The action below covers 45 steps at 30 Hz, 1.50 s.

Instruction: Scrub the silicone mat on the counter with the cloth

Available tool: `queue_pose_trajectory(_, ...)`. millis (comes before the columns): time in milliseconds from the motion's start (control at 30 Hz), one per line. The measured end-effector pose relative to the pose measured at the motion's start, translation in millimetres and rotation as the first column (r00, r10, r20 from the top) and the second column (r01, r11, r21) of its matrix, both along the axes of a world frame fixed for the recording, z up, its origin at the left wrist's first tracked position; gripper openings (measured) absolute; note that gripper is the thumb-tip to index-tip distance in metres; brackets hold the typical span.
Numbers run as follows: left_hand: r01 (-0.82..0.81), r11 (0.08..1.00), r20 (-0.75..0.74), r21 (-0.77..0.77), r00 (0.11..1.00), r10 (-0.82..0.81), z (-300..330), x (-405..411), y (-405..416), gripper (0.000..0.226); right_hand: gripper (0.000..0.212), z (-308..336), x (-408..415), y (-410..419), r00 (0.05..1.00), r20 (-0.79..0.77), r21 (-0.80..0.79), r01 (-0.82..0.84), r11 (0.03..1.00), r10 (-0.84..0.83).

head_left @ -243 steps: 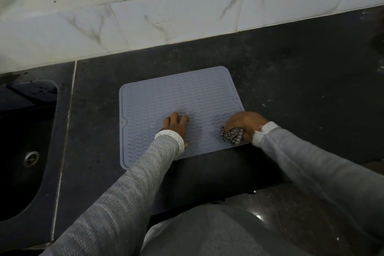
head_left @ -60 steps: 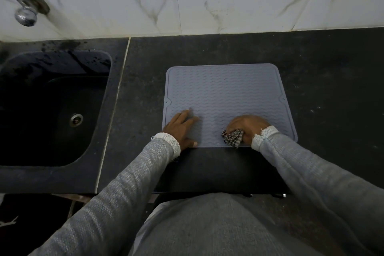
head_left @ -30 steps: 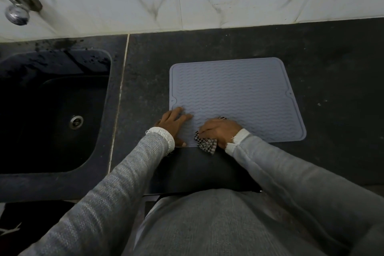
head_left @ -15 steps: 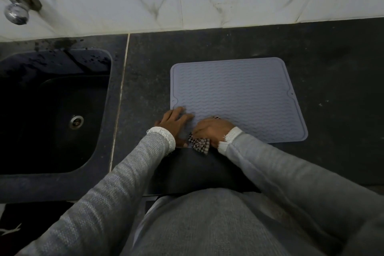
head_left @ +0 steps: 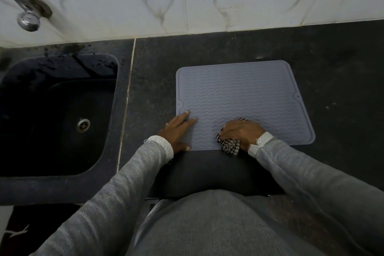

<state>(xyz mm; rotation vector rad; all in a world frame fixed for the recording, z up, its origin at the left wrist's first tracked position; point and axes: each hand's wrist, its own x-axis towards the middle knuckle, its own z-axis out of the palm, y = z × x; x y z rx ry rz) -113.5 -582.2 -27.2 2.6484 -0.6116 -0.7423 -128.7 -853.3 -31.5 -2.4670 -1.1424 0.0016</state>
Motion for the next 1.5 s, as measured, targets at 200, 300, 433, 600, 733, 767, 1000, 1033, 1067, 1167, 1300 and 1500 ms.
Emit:
queue_pose_trajectory(200, -0.031, 0.999, 0.068, 0.019, 0.997, 0.03, -15, 4, 30, 0.099, 0.021, 4, 9, 8, 0.963, -0.258, -0.035, 0.068, 0.997, -0.075)
queue_pose_trajectory(300, -0.063, 0.996, 0.053, 0.067, 0.997, 0.059, -8, 2, 26, 0.1, 0.025, 12, 6, 34, 0.973, -0.226, 0.0, 0.05, 0.999, -0.048)
queue_pose_trajectory(433, -0.072, 0.991, 0.056, 0.109, 0.996, 0.066, 1, 2, 24, 0.104, 0.026, 14, 8, 88, 0.957, -0.291, -0.145, -0.028, 0.989, -0.015)
queue_pose_trajectory(600, -0.076, 0.99, 0.04, 0.122, 0.997, 0.071, 2, 1, 24, 0.104, 0.028, 5, 1, 73, 0.984, -0.063, -0.118, -0.172, 0.978, 0.165)
queue_pose_trajectory(733, -0.075, 0.989, 0.032, 0.125, 0.997, 0.071, 1, 3, 23, 0.104, 0.023, 7, 0, 29, 0.985, -0.059, -0.148, -0.17, 0.974, 0.163)
queue_pose_trajectory(767, -0.074, 0.989, 0.033, 0.129, 0.997, 0.07, 2, 2, 23, 0.103, 0.023, 10, 0, 26, 0.985, -0.092, -0.151, -0.161, 0.975, 0.148)
queue_pose_trajectory(1000, -0.084, 0.988, 0.038, 0.126, 0.996, 0.079, 0, 1, 24, 0.104, 0.024, 13, 2, 92, 0.983, -0.133, -0.121, -0.145, 0.982, 0.128)
queue_pose_trajectory(1033, -0.086, 0.988, 0.039, 0.13, 0.996, 0.081, -1, 1, 24, 0.104, 0.024, 12, 2, 97, 0.98, -0.101, -0.124, -0.184, 0.975, 0.172)
queue_pose_trajectory(1067, -0.086, 0.988, 0.037, 0.131, 0.996, 0.081, -1, 1, 25, 0.104, 0.025, 11, 0, 96, 0.978, -0.068, -0.119, -0.202, 0.972, 0.196)
queue_pose_trajectory(1167, -0.088, 0.989, 0.029, 0.12, 0.996, 0.085, -1, 1, 25, 0.102, 0.027, 10, 0, 71, 0.977, 0.041, -0.089, -0.204, 0.975, 0.208)
queue_pose_trajectory(1300, -0.091, 0.989, 0.022, 0.115, 0.996, 0.089, -1, 0, 25, 0.101, 0.018, 10, -1, 41, 0.986, 0.048, -0.045, -0.156, 0.987, 0.158)
queue_pose_trajectory(1500, -0.099, 0.989, -0.005, 0.108, 0.995, 0.1, 1, -1, 23, 0.102, 0.023, 20, -3, 69, 0.995, -0.089, -0.035, -0.056, 0.998, 0.053)
